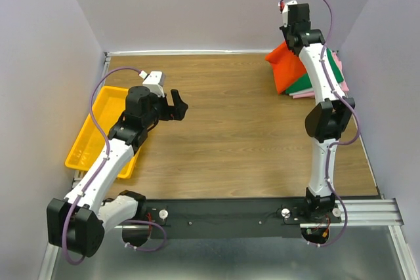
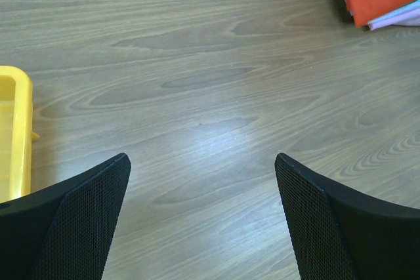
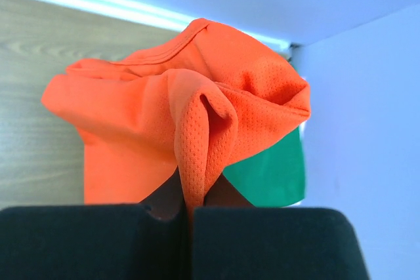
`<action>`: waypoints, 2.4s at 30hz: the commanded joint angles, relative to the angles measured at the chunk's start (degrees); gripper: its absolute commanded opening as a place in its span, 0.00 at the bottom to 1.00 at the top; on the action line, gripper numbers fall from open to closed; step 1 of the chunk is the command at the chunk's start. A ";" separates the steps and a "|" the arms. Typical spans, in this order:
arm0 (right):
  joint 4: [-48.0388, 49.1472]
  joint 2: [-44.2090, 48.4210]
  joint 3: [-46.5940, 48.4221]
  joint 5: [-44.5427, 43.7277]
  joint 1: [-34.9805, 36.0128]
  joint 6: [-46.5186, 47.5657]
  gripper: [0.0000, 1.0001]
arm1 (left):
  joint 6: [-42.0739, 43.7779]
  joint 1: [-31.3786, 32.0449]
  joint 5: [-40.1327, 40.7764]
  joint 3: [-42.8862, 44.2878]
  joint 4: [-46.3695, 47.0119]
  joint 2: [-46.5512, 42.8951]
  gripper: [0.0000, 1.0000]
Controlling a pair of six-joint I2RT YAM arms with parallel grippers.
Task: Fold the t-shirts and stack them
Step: Neatly place the folded tshirt to the corner, then reset both grippers
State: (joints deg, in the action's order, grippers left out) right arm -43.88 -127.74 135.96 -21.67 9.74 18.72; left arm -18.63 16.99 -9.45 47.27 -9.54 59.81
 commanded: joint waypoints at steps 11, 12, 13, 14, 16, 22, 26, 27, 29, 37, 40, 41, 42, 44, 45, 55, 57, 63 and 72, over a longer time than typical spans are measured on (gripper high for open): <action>-1.12 0.04 4.14 -1.53 -2.70 5.10 0.00 | 0.62 -1.17 -3.64 -0.77 0.58 1.45 0.98; -1.12 -0.40 3.79 -1.71 -2.88 4.92 0.00 | 0.62 -1.17 -3.64 -0.77 0.49 1.45 0.98; -1.21 -0.66 3.52 -2.06 -3.23 4.66 0.00 | 0.62 -1.17 -3.73 -0.77 0.49 1.54 0.98; -1.04 -1.36 3.52 -2.32 -3.49 4.14 0.00 | 0.62 -1.17 -3.64 -0.86 0.49 1.54 0.98; -1.03 -2.06 3.43 -2.85 -4.20 3.87 0.00 | 0.53 -1.17 -3.73 -0.86 0.49 1.36 0.98; 0.54 -4.88 3.35 -6.96 -5.08 3.34 0.01 | 0.44 -1.17 -3.56 -0.95 0.58 1.45 0.98; 4.23 -7.78 3.70 -13.91 -5.52 3.25 0.27 | 0.53 -1.26 -3.55 -0.95 0.49 1.45 0.98; 5.20 -8.22 3.78 -15.40 -5.52 3.34 0.59 | 0.53 -1.26 -3.64 -0.95 0.49 1.45 0.98; 7.40 -9.19 3.78 -18.82 -5.60 3.08 1.00 | 0.53 -1.26 -3.64 -0.86 0.58 1.54 0.98; 9.51 -3.76 -2.53 -18.76 -5.61 -2.45 1.00 | 0.70 -1.26 -1.36 -0.68 0.57 -1.27 0.98; 10.47 1.33 -9.01 -16.40 -5.61 -6.31 1.00 | 0.44 -1.26 0.30 -0.68 0.75 -3.99 0.98; 11.00 2.66 -11.22 -15.60 -5.61 -7.46 1.00 | 0.44 -1.26 0.49 -0.77 0.84 -4.52 0.98; 11.53 4.50 -13.16 -14.81 -5.52 -10.17 1.00 | 0.27 -1.26 0.75 -1.03 1.10 -5.05 0.98; 13.20 9.76 -19.66 -10.62 -5.52 -12.64 1.00 | 0.18 -1.26 1.01 -1.21 1.45 -6.45 0.98; 14.68 11.62 -21.86 -8.84 -5.43 -14.92 1.00 | 0.00 -1.26 1.45 -1.38 1.45 -6.81 0.98; 21.20 38.93 -56.92 11.37 -4.64 -25.91 1.00 | -0.53 -1.35 3.56 -1.47 1.63 -10.94 0.98; 21.90 43.52 -64.37 15.68 -4.64 -27.50 1.00 | -0.53 -1.35 4.00 -1.65 1.80 -11.82 0.98; 24.01 57.59 -77.41 25.00 -4.64 -32.34 1.00 | -0.18 -1.35 6.20 -2.09 2.24 -15.51 0.98; 28.14 64.81 -89.37 25.28 -4.55 -35.50 1.00 | 0.53 -1.35 8.40 -2.62 1.45 -17.10 0.98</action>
State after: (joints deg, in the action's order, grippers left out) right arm -18.83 -64.05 49.08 2.50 4.93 -14.50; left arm -18.85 16.08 -3.27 45.56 -8.29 43.57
